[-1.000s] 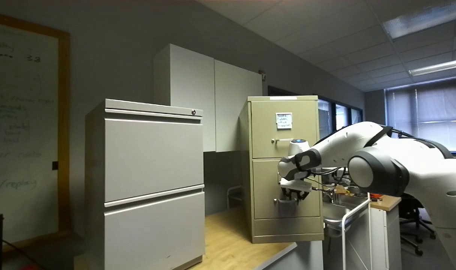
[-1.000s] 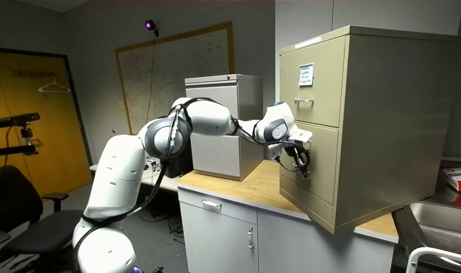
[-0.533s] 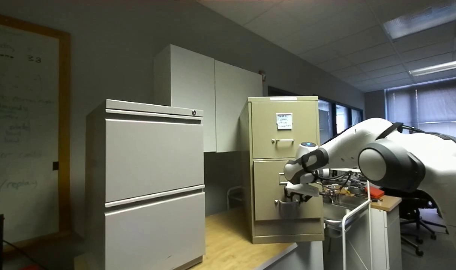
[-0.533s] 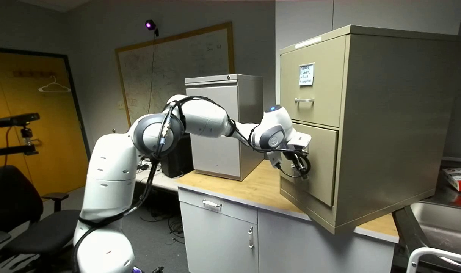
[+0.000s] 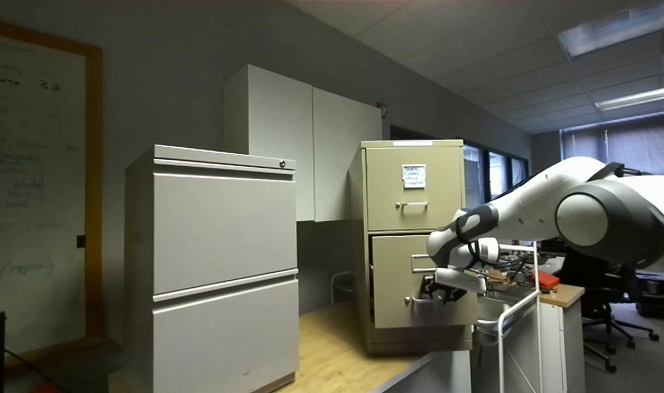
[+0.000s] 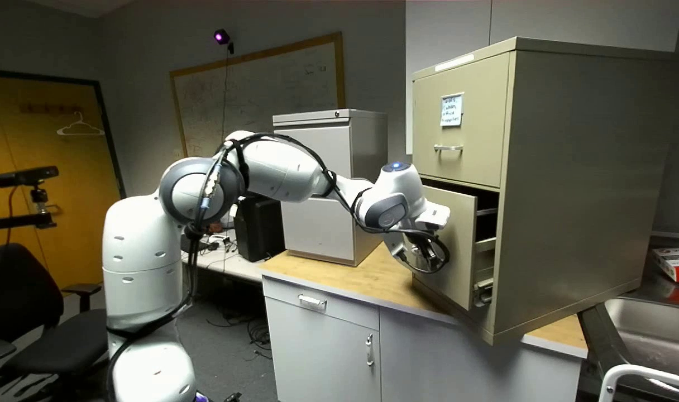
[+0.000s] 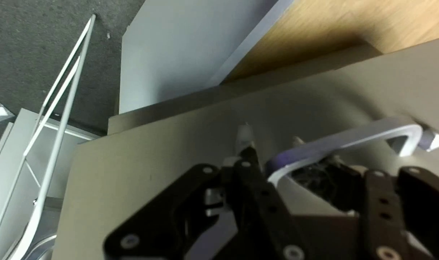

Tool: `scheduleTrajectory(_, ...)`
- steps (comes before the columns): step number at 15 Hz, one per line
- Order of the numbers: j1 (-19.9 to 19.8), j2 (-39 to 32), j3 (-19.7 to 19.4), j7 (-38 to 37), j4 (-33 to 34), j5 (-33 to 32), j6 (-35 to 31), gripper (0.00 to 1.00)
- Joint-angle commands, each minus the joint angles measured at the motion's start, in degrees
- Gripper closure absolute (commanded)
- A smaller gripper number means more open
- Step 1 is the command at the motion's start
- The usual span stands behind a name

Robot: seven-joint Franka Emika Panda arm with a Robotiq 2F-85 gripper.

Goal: Open the bottom drawer of the filling cabinet on the right

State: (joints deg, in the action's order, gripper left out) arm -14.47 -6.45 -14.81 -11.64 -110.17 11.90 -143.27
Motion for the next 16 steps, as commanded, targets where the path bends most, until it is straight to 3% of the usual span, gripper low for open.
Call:
scheduleTrajectory(1,-0.67,10.45,-0.09,6.26,-13.06,-0.9,5.24,0.92)
scheduleTrajectory(6,-1.56,19.03,-1.09,5.65,-20.57,-5.17,11.91,0.92)
scheduleTrajectory(16,-2.62,35.99,-0.61,5.2,-36.6,-6.88,11.88,0.92)
